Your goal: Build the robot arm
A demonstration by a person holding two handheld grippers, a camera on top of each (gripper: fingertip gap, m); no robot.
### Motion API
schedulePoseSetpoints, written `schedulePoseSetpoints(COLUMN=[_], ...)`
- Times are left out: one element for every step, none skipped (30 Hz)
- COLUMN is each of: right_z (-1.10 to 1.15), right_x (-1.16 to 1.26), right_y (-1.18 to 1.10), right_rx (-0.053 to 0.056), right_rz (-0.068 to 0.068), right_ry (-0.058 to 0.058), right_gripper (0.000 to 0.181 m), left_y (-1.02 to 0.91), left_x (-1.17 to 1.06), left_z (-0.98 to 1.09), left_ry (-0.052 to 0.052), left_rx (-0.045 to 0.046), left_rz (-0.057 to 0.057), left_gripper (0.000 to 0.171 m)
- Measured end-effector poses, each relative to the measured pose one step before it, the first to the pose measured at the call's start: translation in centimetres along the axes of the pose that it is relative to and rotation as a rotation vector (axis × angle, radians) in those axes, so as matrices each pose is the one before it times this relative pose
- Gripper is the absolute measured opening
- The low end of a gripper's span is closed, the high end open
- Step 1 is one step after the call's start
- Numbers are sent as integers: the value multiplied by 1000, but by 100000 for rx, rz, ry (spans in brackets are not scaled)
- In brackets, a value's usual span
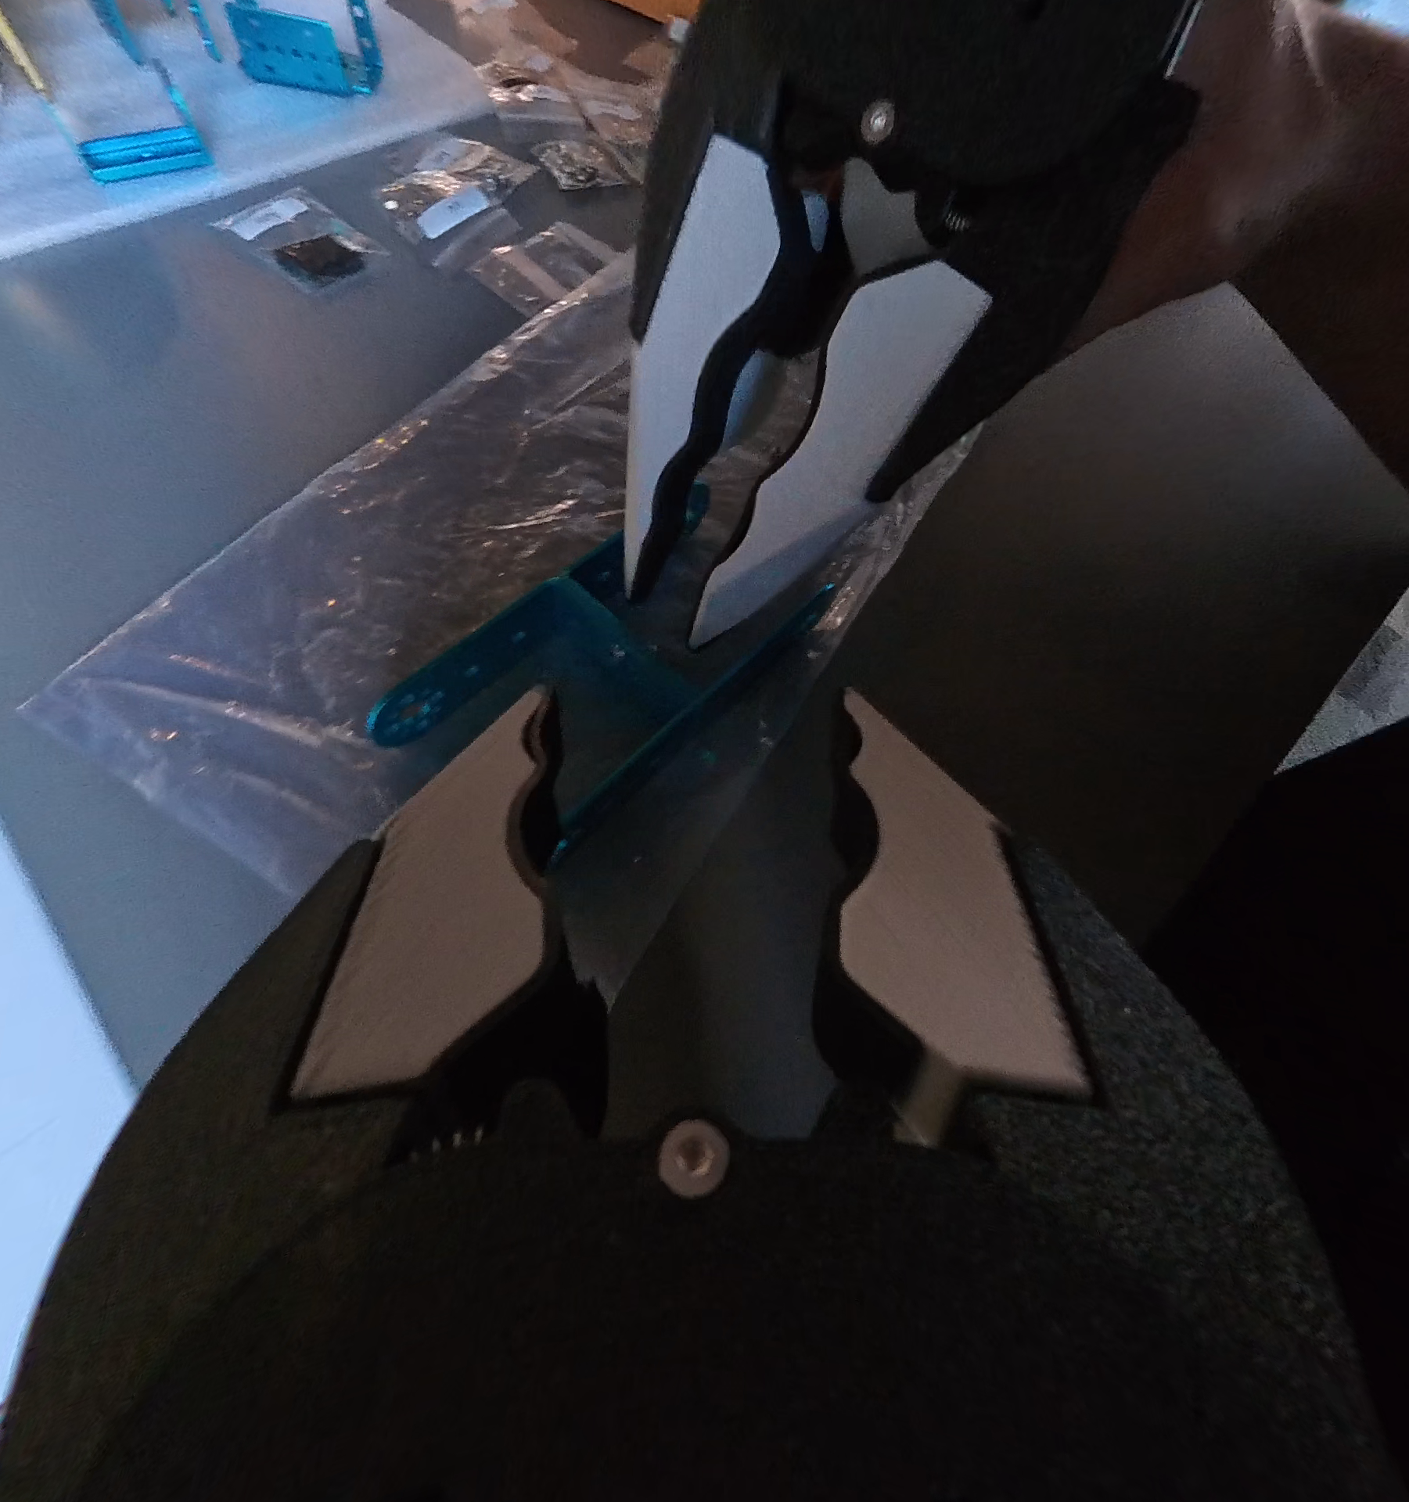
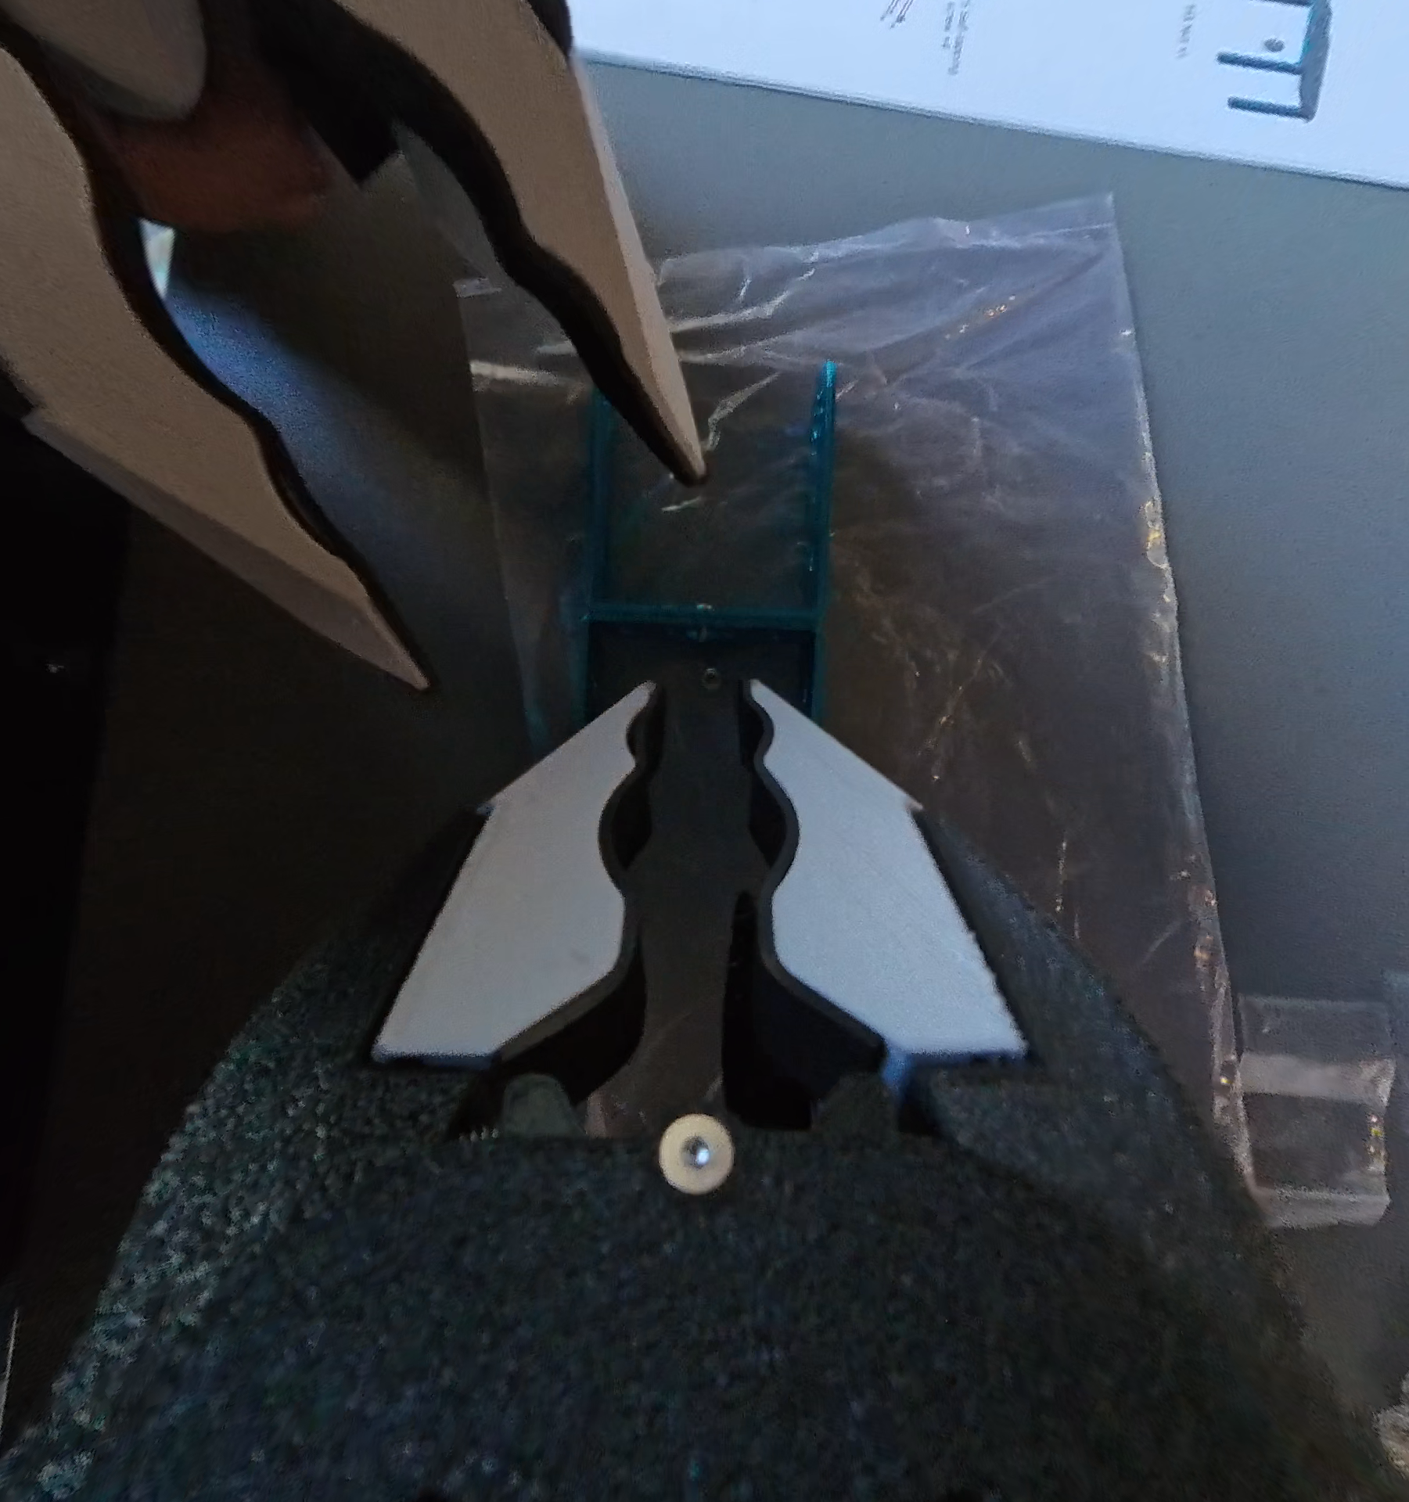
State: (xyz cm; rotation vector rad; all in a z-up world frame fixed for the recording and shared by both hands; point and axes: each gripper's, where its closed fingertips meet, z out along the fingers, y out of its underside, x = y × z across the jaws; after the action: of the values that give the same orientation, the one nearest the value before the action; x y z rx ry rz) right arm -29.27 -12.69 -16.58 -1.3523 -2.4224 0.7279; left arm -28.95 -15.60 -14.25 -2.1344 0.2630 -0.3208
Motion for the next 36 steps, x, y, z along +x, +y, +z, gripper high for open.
schedulePoseSetpoints(right_z=[211, 192, 174, 180, 217, 187, 139, 103, -21, -60, -21, -20, -9, 39, 26, 28, 90, 88, 10, -37, -26, -57, -61, -87, -80, -46, -21, -8, 22, 47, 37, 18, 13, 15, 15, 5], right_x=[108, -52, -29, 101, 9, 104, 75, -182, 33, 135, -54, 28, 121, 20, -45, -6, -88, -102, -6, -15, -12, 6, 2, -135, -87, 115, 65, 36, -30, -25, -15, 1, -28, -93, -51, -4], right_y=[102, 112, -25, 48, 126, 64, -49, -51, -15, 49, 61, 22, -12, 0, -132, -199, -55, 24, -12, 27, 48, 62, 21, -45, 9, 125, 169, 127, 28, -46, -49, -31, -3, -5, -27, -8], right_rx=[-2052, -1700, -571, -902, -1177, -623, 304, 565, 547, 475, 394, 302, 254, -228, -63, -58, -950, -1232, -551, -220, -101, -17, 463, 982, 590, -307, -748, -698, -301, 183, 179, -38, -106, -101, 70, 44], right_rz=[-537, -690, -29, 329, 141, 336, 494, 814, 1154, 1214, 1008, 786, 502, 35, -666, -1163, -1109, -667, -11, -124, -211, -15, 185, 338, 555, 368, -65, 151, 425, 211, 262, 253, 151, -41, -178, -68], right_ry=[-641, -870, -389, 748, 458, 1221, 836, -1087, -166, 370, -853, -79, 844, 427, 528, 1149, 714, 200, 360, 22, 45, 193, 185, -749, -517, 685, 517, 119, -454, -371, -437, -360, -389, -633, -41, 256], right_gripper=[17, 17, 16, 14, 14, 13, 11, 8, 9, 10, 11, 11, 10, 10, 10, 9, 7, 5, 5, 5, 5, 5, 5, 8, 8, 8, 8, 8, 8, 8, 7, 7, 7, 5, 4, 4], left_y=[64, 79, 42, 9, 36, 78, 98, 94, 100, 129, 125, 118, 98, 51, 8, -3, -22, -48, -76, -89, -130, -121, -128, -114, -91, -51, -32, -26, -5, -5, 10, 17, 23, 30, 43, 28], left_x=[-219, -93, -95, -126, -64, -4, -12, -29, -10, 0, -21, -45, -53, -37, 8, 52, 61, 78, 86, 110, 147, 149, 158, 95, 41, 37, 26, 45, 57, 43, 28, 32, 27, 25, 19, -13], left_z=[-293, -263, -256, -250, -239, -194, -152, -113, -101, -90, -64, -55, -24, -19, -4, 21, 49, 55, 48, 62, 41, 58, 75, 77, 96, 77, 64, 23, 15, -6, -4, -2, -1, -8, 3, 11], left_ry=[-1159, -475, -720, -1128, -697, -154, -24, 76, 215, 279, 97, -167, -211, -150, -23, 221, 308, 375, 326, 405, 539, 521, 551, 295, 94, 112, 37, 169, 139, 3, -99, -54, -108, -82, -9, -197], left_rx=[585, 511, 666, 894, 760, 461, 397, 393, 265, -55, -234, -281, -386, -267, 16, -15, -136, -8, 108, 60, 180, 132, 4, 23, -24, -114, -9, 39, 22, 32, -14, -97, -44, -88, -196, -82], left_rz=[-1029, -946, -693, -466, -483, -726, -876, -774, -565, -278, 85, 299, 313, 372, 457, 347, 238, 285, 274, 309, 465, 614, 700, 615, 434, 289, 128, 38, 6, 37, 25, 12, 9, -46, -55, 22], left_gripper=[66, 66, 66, 66, 66, 65, 65, 65, 65, 66, 66, 66, 66, 66, 66, 66, 65, 65, 65, 65, 65, 65, 65, 65, 65, 65, 65, 65, 66, 65, 65, 66, 66, 66, 66, 66])
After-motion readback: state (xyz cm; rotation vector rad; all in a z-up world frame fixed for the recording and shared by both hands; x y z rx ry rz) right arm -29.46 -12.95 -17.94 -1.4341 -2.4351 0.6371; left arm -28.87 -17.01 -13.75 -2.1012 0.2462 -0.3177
